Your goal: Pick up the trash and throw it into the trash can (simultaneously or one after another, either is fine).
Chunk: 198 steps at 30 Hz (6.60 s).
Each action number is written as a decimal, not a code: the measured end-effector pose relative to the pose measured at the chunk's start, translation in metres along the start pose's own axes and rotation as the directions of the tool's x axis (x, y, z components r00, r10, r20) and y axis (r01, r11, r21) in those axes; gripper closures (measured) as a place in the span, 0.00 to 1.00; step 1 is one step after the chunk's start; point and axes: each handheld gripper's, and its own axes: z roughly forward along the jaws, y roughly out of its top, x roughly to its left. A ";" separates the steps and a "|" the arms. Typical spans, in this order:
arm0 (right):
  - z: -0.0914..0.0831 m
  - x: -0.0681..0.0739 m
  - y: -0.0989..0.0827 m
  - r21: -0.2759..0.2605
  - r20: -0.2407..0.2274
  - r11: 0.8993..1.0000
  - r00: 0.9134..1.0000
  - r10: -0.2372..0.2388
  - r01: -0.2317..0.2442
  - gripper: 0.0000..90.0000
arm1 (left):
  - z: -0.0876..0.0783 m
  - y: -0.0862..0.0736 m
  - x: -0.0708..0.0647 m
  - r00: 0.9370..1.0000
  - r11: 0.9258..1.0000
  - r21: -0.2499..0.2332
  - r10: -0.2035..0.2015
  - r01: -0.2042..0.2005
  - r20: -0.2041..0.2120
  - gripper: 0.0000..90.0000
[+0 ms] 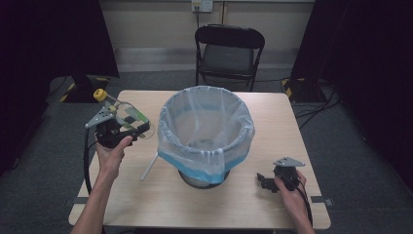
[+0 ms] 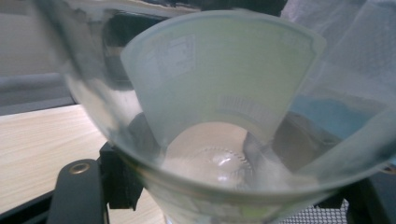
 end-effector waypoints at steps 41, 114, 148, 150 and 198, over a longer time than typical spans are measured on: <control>0.001 -0.001 0.001 0.004 -0.006 1.000 1.000 -0.002 0.002 0.12 | -0.011 0.077 -0.023 0.996 0.984 -0.157 0.085 -0.089 -0.030 0.31; 0.001 -0.002 0.001 0.005 -0.006 1.000 1.000 -0.002 0.002 0.12 | 0.041 0.147 -0.097 0.929 0.983 -0.132 0.165 -0.128 0.330 0.17; 0.000 -0.001 0.000 0.004 -0.002 1.000 1.000 0.000 0.000 0.12 | -0.009 0.109 -0.033 0.985 0.992 -0.109 0.081 -0.065 0.155 0.24; 0.000 -0.001 0.000 0.004 -0.003 1.000 1.000 0.000 0.000 0.12 | -0.014 0.101 -0.029 0.988 0.994 -0.095 0.073 -0.061 0.133 0.24; 0.000 -0.001 0.000 0.004 -0.002 1.000 1.000 0.001 -0.001 0.12 | -0.009 -0.108 0.004 0.999 0.869 0.495 0.012 0.016 -0.053 0.42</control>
